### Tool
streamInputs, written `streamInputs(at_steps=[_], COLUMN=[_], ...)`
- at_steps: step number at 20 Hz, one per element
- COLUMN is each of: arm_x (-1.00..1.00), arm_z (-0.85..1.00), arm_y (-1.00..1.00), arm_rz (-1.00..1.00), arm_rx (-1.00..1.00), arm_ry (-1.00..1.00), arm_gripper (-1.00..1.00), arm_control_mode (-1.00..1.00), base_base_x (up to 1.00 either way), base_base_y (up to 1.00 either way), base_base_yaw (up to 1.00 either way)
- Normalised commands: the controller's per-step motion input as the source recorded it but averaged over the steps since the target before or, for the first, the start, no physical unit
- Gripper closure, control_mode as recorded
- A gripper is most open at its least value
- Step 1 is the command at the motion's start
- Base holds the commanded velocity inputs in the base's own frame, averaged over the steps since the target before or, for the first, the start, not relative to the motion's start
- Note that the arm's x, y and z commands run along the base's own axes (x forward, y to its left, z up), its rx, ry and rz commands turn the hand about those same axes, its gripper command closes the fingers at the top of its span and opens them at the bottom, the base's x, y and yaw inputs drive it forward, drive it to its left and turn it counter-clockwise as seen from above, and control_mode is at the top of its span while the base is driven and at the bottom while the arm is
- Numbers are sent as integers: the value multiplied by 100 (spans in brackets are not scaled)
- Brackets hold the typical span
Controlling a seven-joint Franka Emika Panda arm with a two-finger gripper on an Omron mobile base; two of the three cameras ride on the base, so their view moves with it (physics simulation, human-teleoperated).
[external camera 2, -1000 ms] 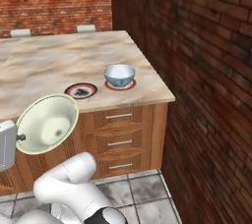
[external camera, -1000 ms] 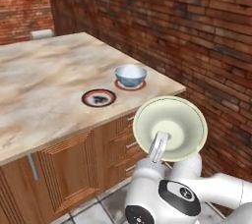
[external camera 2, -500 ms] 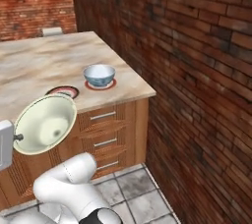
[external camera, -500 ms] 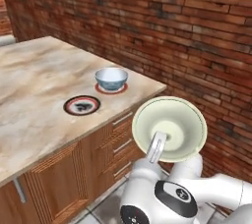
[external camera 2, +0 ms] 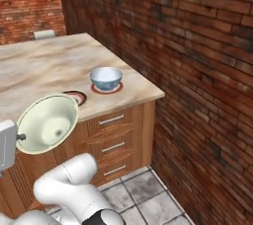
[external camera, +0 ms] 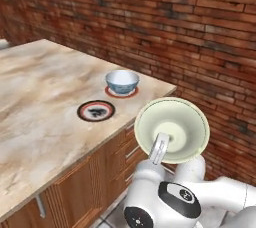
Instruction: Move the bowls from the cabinet to the plates on the dining table.
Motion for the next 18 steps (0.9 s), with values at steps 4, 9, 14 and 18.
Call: streamInputs(at_steps=[4,9,14,18], arm_x=[0,0,0,0], arm_z=[0,0,0,0], arm_y=[0,0,0,0], arm_rz=[0,0,0,0], arm_rx=[0,0,0,0], arm_ry=[0,0,0,0], arm_gripper=[100,100,100,100], arm_control_mode=[100,100,100,100], base_base_x=[22,34,19,33], base_base_y=[53,42,34,30], base_base_yaw=[-17,-16,-17,-16])
